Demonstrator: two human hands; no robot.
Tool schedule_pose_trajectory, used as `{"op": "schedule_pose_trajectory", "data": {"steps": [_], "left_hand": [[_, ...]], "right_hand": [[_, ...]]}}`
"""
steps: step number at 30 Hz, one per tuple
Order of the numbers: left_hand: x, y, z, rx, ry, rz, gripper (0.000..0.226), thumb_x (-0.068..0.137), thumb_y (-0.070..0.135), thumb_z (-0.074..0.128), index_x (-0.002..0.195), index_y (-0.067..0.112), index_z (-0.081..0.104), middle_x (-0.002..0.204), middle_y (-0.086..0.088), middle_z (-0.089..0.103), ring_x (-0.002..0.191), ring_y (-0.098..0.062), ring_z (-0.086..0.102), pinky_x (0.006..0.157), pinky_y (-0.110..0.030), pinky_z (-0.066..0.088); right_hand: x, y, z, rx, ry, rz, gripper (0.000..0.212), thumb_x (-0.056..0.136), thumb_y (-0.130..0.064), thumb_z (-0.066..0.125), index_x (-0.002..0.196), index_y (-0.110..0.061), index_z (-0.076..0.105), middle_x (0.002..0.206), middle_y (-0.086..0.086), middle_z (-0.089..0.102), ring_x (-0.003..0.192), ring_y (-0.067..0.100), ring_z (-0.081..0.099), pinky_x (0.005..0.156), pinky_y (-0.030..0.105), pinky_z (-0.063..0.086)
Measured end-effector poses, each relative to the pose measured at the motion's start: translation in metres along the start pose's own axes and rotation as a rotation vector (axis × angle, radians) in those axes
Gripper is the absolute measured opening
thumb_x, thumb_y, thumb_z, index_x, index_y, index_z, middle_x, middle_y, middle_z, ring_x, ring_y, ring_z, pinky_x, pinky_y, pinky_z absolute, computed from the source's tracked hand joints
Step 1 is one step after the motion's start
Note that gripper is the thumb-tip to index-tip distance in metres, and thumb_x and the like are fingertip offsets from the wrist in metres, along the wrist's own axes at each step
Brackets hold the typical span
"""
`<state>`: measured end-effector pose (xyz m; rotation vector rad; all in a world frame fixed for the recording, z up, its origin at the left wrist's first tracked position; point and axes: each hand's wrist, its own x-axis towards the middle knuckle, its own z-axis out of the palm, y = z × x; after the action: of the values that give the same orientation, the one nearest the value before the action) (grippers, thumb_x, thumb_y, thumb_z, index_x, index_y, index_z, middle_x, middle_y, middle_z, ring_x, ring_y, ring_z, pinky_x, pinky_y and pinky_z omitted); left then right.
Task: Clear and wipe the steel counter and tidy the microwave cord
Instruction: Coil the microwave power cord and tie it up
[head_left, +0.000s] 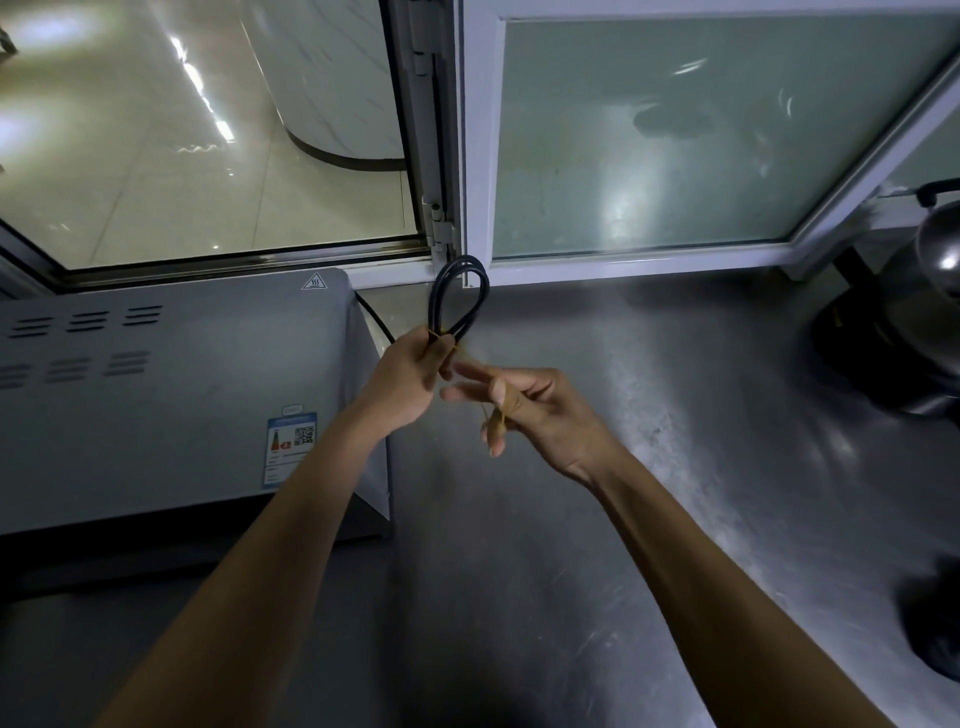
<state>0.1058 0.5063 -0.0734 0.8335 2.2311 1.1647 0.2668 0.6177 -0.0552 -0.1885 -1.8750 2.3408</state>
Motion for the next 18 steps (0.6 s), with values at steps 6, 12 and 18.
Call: {"op": "schedule_pose_trajectory", "data": {"steps": [6,12,18], "left_hand": [[0.001,0.003,0.002,-0.077,0.081,-0.018,0.03,0.103,0.035,0.042,0.081,0.023,0.059,0.078,0.001,0.07,0.076,-0.025,0.062,0.071,-0.047,0.049],[-0.008,-0.001,0.014,-0.065,0.083,0.047,0.025,0.105,0.026,0.042,0.088,0.019,0.059,0.085,0.001,0.069,0.075,-0.007,0.059,0.07,-0.031,0.045],[-0.016,0.005,0.01,0.054,0.096,0.173,0.021,0.105,0.022,0.043,0.093,0.018,0.059,0.083,0.002,0.066,0.073,-0.001,0.058,0.063,-0.011,0.039]], "right_hand": [[-0.001,0.021,0.021,0.784,0.329,0.111,0.054,0.09,-0.05,0.047,0.139,-0.028,0.05,0.132,-0.002,0.065,0.054,0.001,0.06,0.069,0.025,0.06],[0.013,0.023,0.023,0.916,0.587,0.137,0.066,0.085,-0.052,0.057,0.137,-0.011,0.051,0.13,0.003,0.066,0.061,0.0,0.061,0.055,0.017,0.052],[0.02,0.007,0.015,0.728,0.624,0.118,0.059,0.092,-0.045,0.057,0.132,-0.002,0.051,0.123,0.01,0.069,0.063,0.007,0.062,0.056,0.022,0.052]]}}
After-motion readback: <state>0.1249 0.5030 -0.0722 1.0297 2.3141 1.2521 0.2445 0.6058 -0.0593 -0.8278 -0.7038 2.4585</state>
